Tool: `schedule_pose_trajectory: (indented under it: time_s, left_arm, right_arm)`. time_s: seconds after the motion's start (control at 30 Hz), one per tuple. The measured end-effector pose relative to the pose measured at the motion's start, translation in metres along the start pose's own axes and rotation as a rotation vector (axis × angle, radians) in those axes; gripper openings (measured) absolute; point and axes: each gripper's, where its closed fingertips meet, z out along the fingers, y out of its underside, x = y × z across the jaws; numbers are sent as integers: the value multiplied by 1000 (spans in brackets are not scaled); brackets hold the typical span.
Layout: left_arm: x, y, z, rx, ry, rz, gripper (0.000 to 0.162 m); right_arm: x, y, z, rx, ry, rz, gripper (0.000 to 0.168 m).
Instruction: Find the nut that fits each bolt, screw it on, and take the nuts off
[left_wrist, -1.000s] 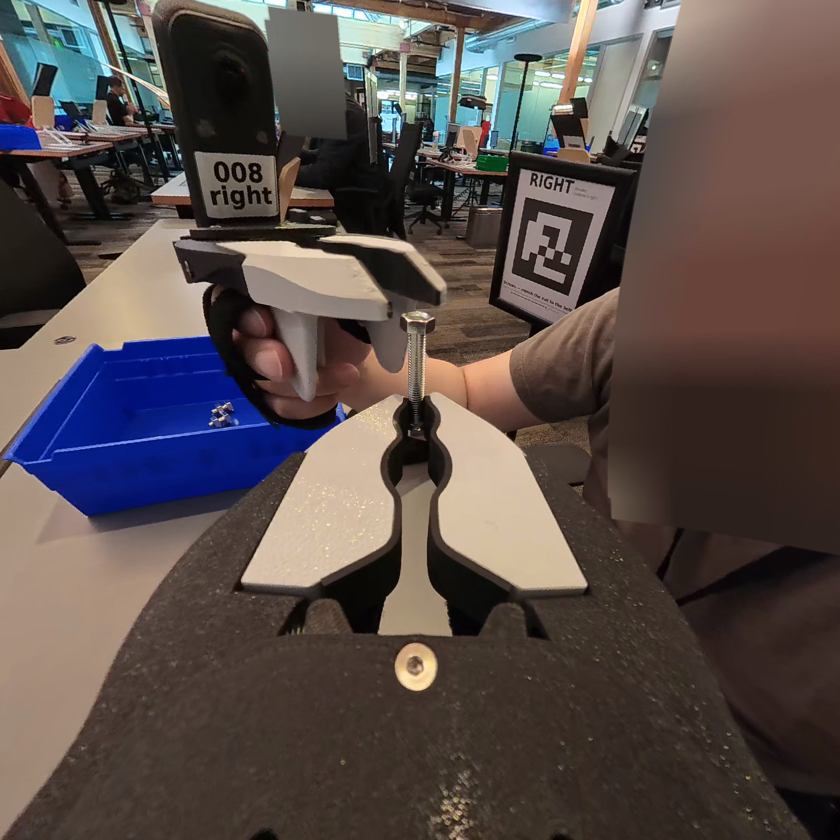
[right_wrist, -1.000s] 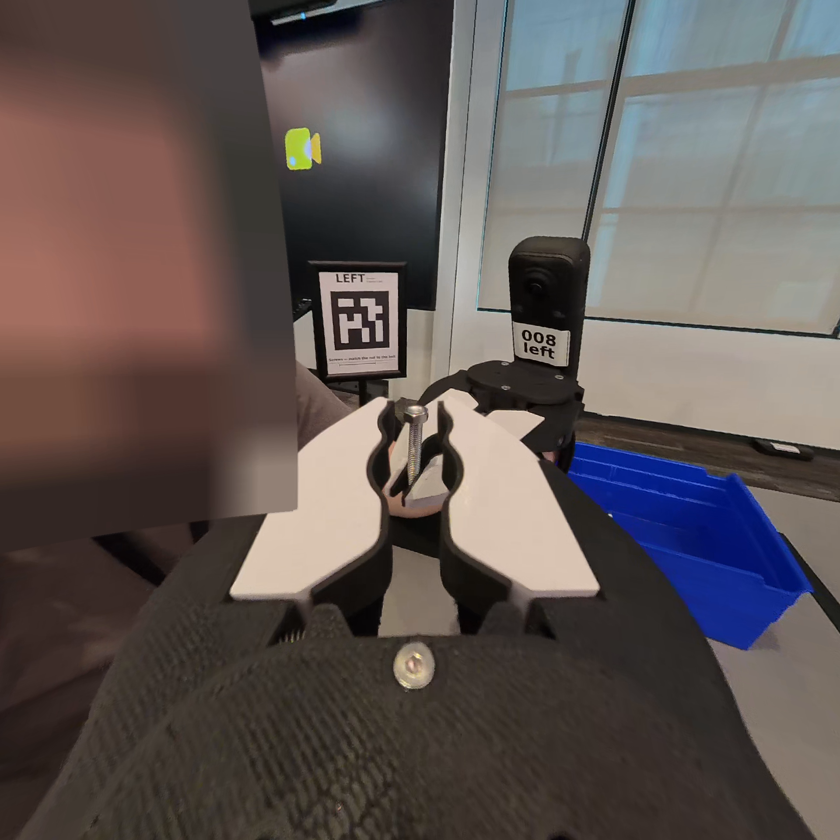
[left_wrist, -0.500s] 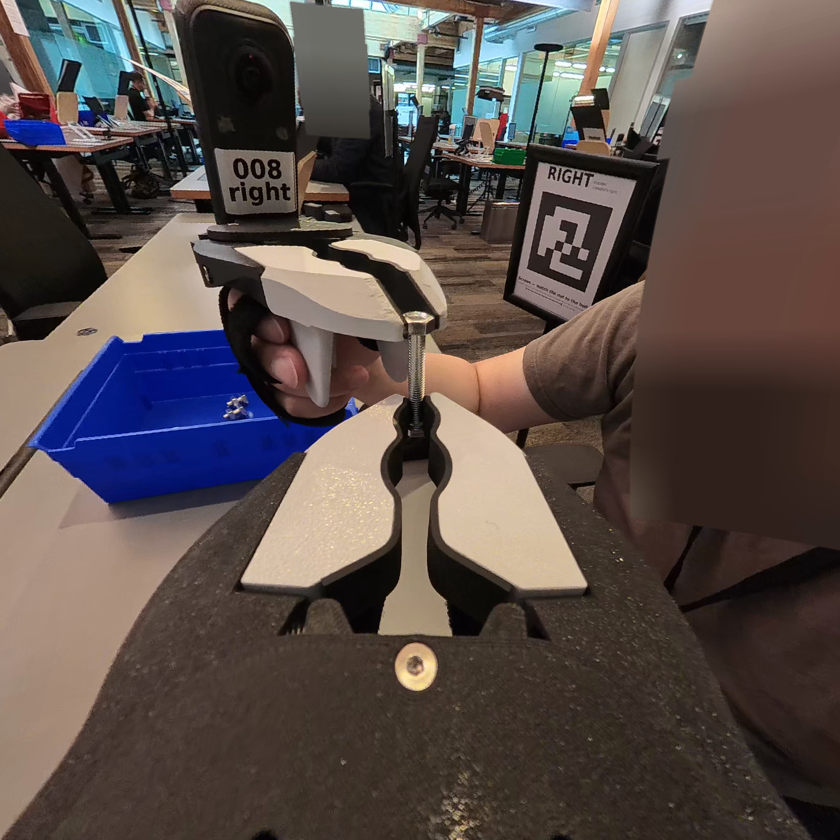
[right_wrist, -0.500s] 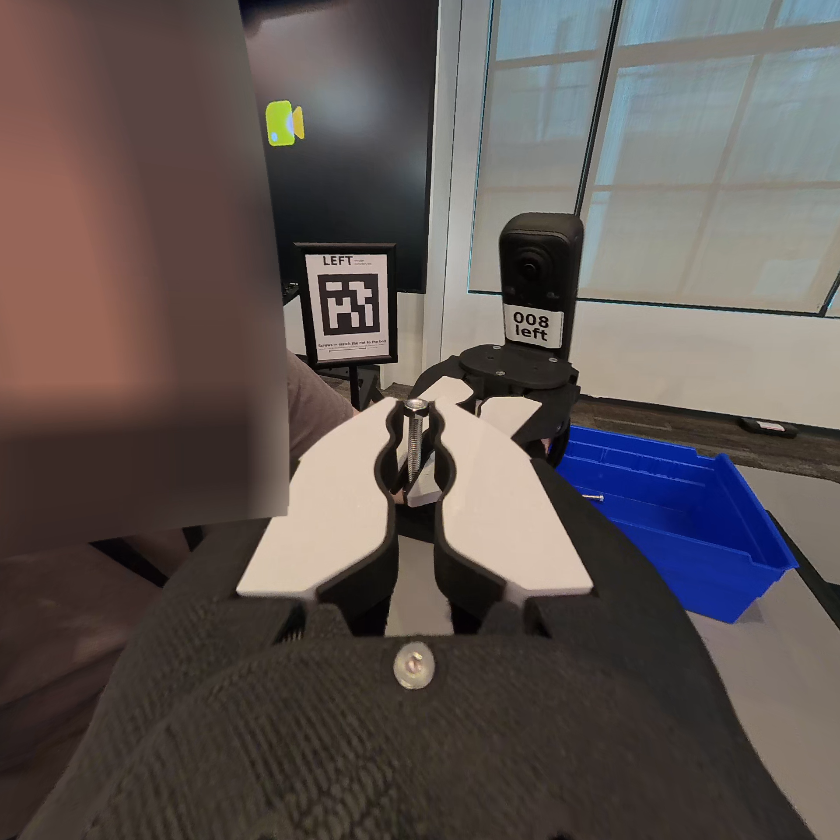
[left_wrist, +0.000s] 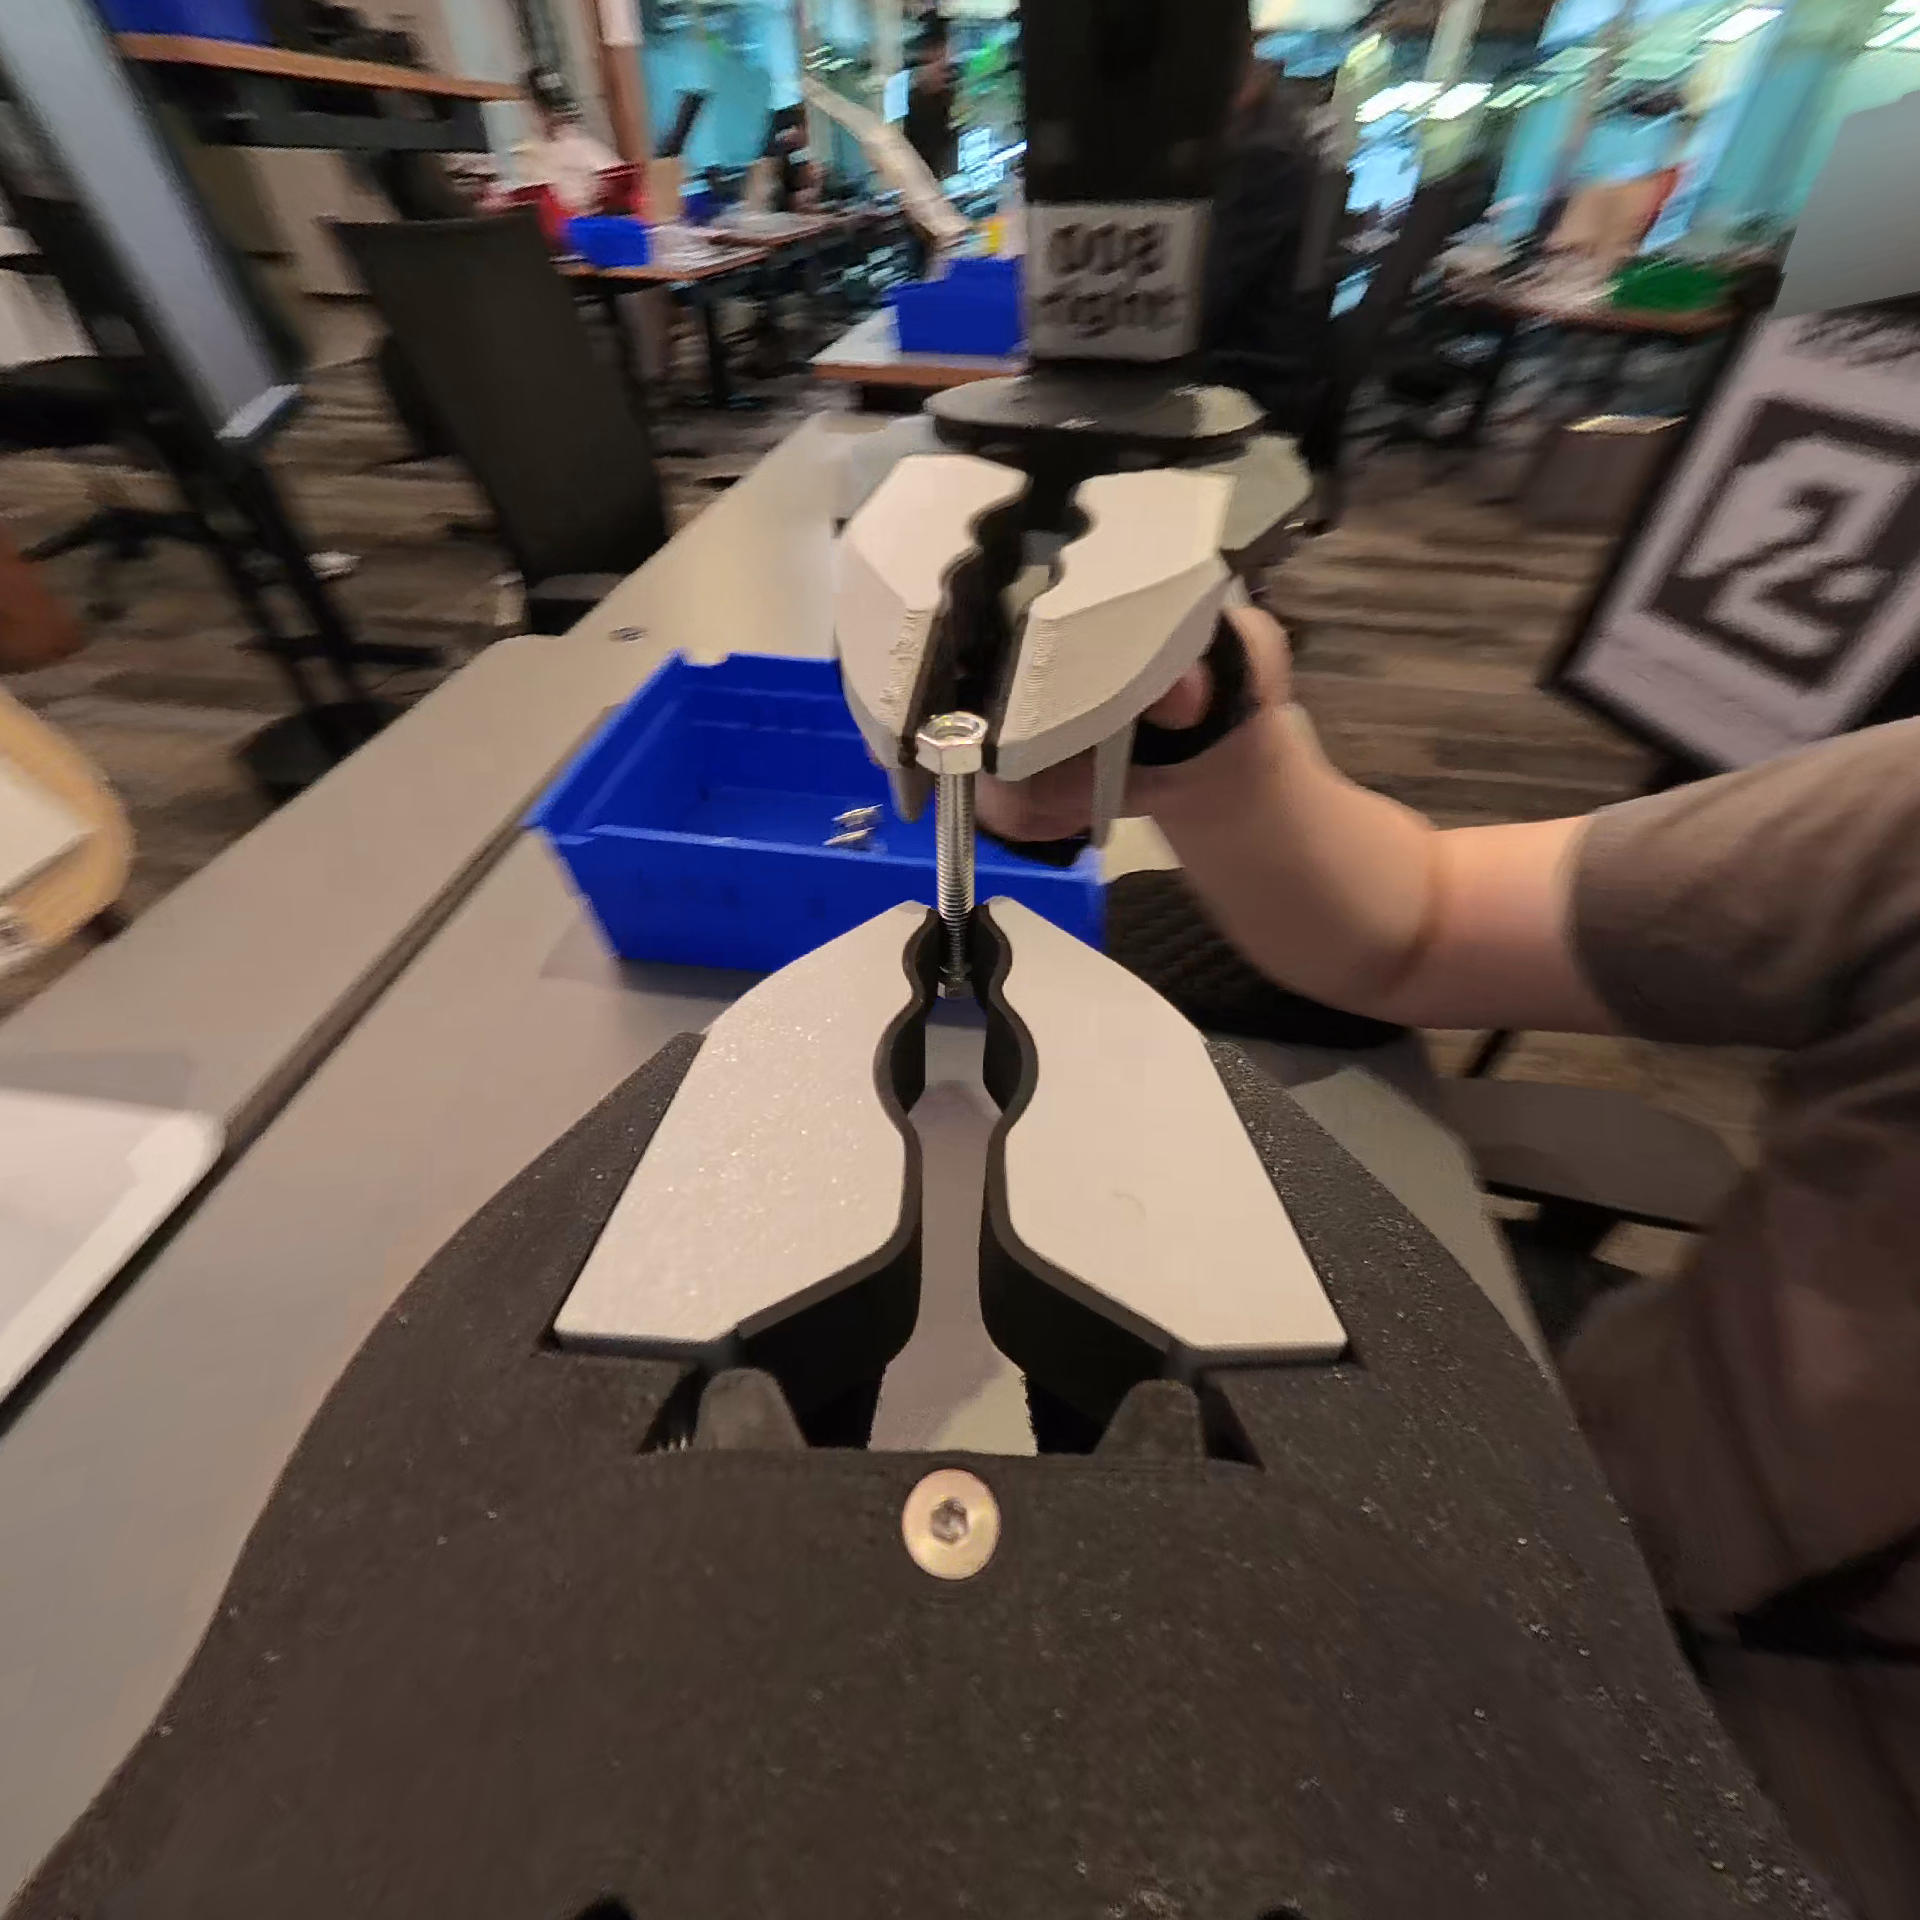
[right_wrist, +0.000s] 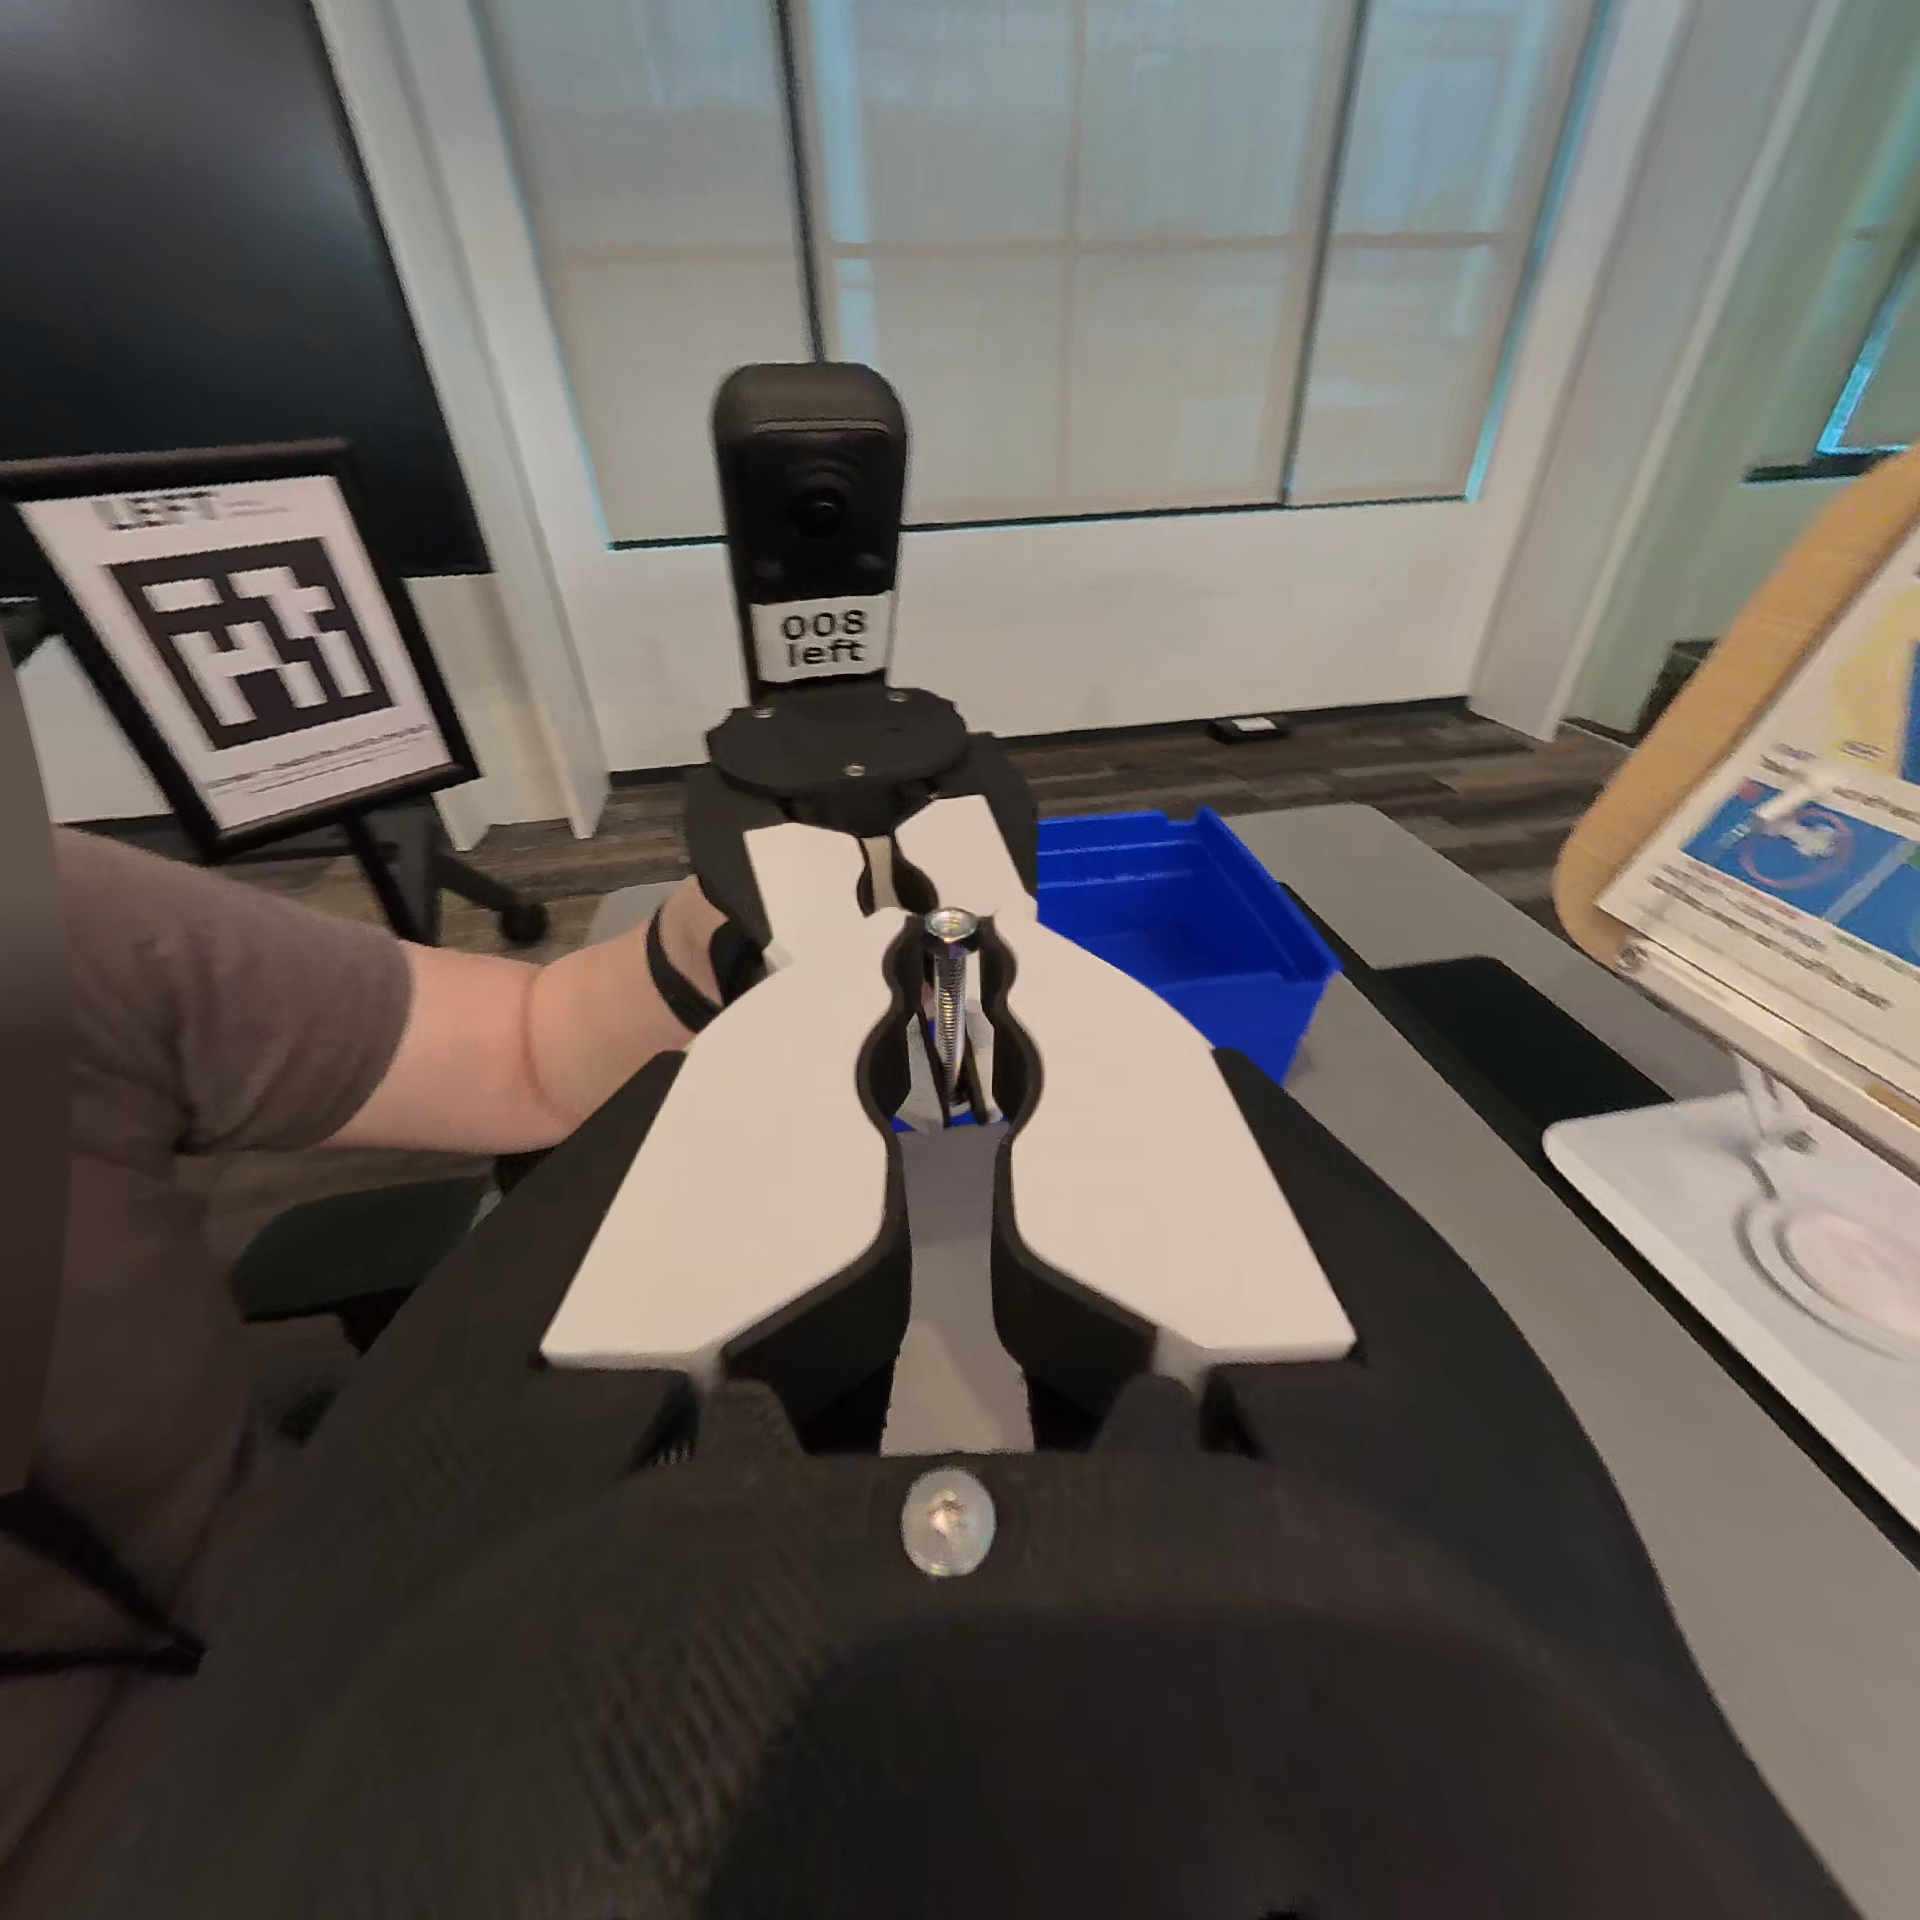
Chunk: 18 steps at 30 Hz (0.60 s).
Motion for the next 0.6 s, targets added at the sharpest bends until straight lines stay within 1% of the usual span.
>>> schedule_pose_trajectory:
  time_s: [0.07, 0.27, 0.43, 0.5, 0.6]
  left_arm:
    - [-8, 2, -1, -13, -63, 9, 5]
    - [-21, 4, -2, -34, -168, 26, 5]
    - [-17, 1, -3, -15, -133, 13, 5]
    - [-14, -1, -3, -4, -110, 5, 5]
    - [-8, -4, -4, 13, -70, 8, 5]
  right_arm:
    - [7, 2, 2, -9, 67, 0, 11]
    - [17, 4, 4, -18, 207, -2, 11]
    - [14, 1, 4, 4, 200, -6, 12]
    - [10, -4, 4, 24, 167, -15, 28]
    - [1, -12, -1, 47, 97, -53, 41]
